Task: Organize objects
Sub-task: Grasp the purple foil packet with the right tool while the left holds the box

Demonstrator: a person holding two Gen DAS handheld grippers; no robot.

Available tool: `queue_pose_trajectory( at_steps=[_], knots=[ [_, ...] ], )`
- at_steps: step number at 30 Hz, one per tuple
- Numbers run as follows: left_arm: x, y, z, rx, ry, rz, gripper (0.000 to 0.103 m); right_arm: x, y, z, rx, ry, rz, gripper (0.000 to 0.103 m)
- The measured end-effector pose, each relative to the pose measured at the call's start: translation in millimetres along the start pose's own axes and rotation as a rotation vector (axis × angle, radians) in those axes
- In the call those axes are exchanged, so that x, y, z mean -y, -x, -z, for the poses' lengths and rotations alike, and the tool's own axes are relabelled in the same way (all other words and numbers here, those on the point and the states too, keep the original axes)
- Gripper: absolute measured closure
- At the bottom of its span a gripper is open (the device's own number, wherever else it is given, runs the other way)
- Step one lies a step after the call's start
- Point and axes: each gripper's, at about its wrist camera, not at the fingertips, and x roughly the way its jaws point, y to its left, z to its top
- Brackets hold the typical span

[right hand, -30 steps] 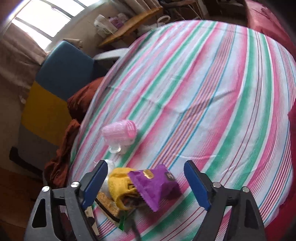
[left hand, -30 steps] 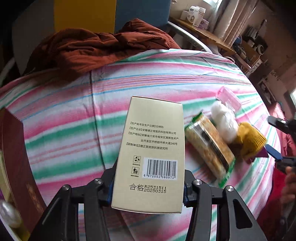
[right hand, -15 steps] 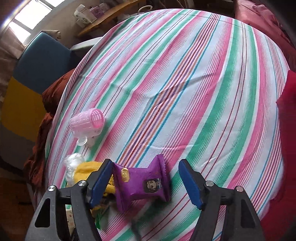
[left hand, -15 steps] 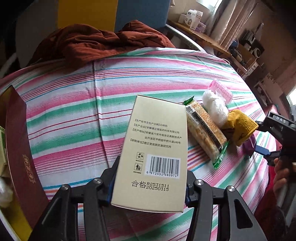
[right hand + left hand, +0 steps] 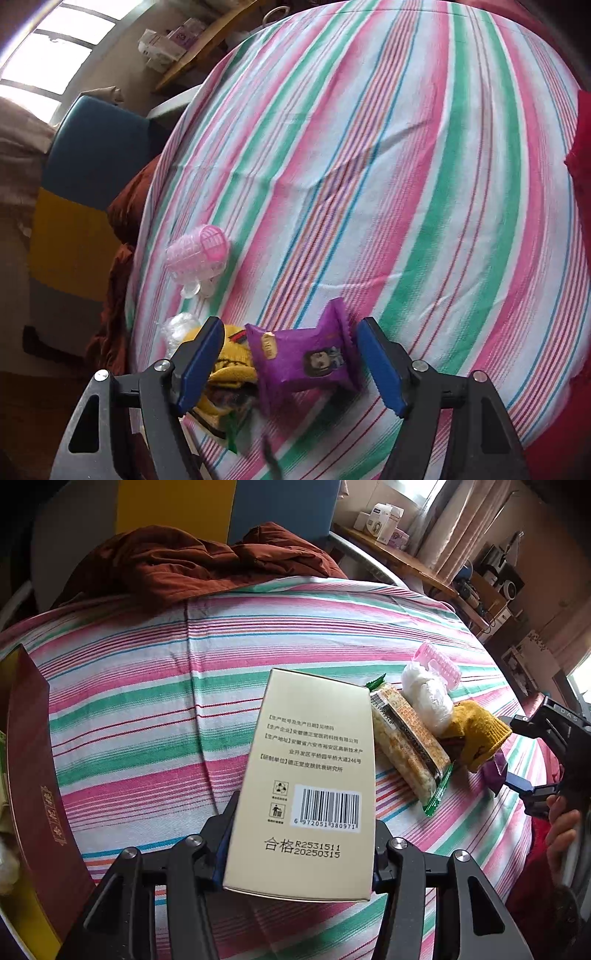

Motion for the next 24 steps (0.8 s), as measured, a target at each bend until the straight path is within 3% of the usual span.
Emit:
queue_pose_trajectory(
  at_steps=[4, 12, 15, 24],
  knots=[
    [0, -1, 0, 0.004, 0.001, 0.004, 0.048, -5, -4, 0, -0.016, 0.028, 0.002, 0.022],
    [-2, -1, -2, 0.004, 0.018, 0.023, 0.048, -29, -13, 14, -0.018, 0.228, 0.169, 0.024],
    [-3, -2, -2, 0.004, 0.022, 0.028, 0.048, -31, -12, 15, 0.003, 0.242, 0.207, 0.047],
    [-3, -2, -2, 0.003, 0.029, 0.039, 0.048, -38, -20, 16, -0.016, 0.311, 0.237, 0.04]
  ],
)
